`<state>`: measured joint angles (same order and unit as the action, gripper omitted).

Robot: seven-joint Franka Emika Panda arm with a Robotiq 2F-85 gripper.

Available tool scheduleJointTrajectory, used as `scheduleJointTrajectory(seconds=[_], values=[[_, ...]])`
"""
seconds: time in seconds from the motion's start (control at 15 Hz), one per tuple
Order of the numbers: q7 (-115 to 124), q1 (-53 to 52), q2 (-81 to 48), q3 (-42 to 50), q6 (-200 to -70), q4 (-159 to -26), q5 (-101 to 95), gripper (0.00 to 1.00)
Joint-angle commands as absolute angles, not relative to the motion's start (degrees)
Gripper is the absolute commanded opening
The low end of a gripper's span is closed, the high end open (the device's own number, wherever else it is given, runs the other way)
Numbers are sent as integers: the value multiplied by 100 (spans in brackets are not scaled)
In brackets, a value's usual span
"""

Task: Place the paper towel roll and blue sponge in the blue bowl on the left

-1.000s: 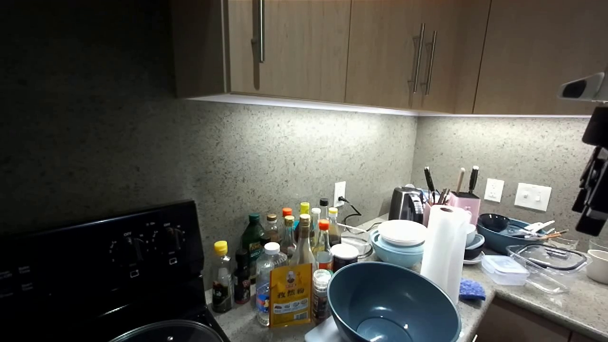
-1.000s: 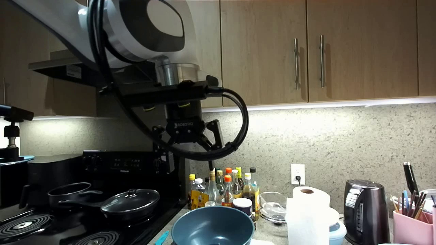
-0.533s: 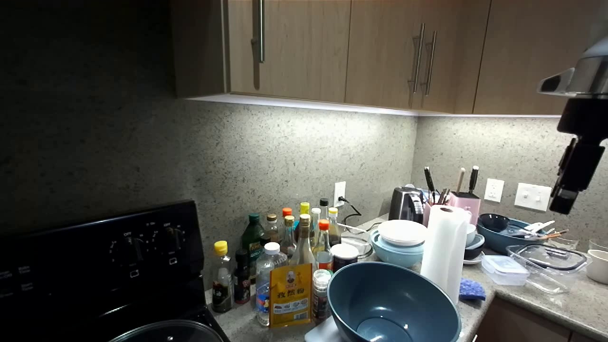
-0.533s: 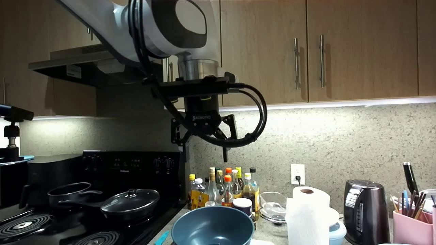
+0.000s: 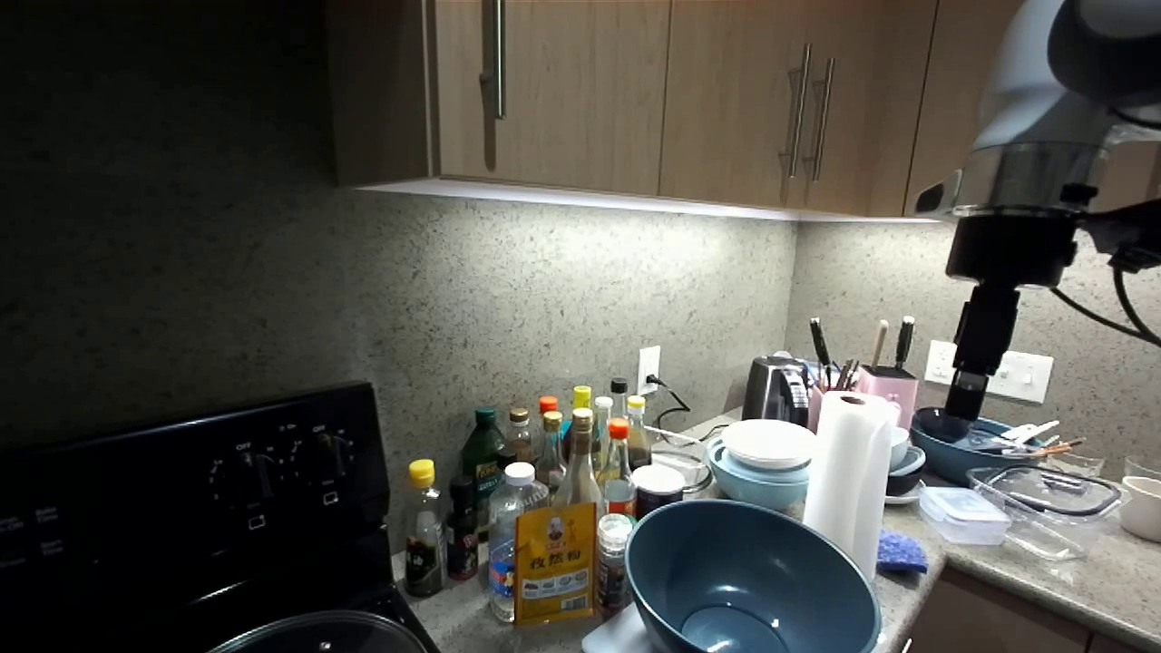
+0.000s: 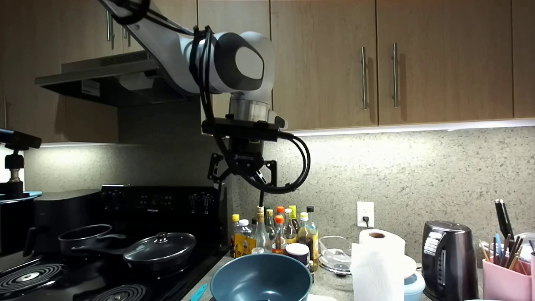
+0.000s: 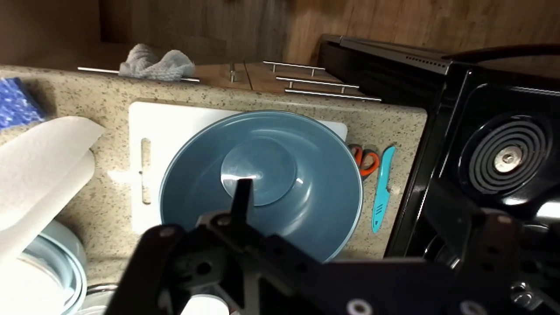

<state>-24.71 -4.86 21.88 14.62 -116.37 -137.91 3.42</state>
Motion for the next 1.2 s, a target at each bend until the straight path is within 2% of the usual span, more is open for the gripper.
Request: scheduleJointTrajectory(seconds=[0.0,1.13], values=[[-2623,-288,1706,1412,-11601,-13559,809,100],[-2246,418,1369,1404,-11865,-13618,828,100]])
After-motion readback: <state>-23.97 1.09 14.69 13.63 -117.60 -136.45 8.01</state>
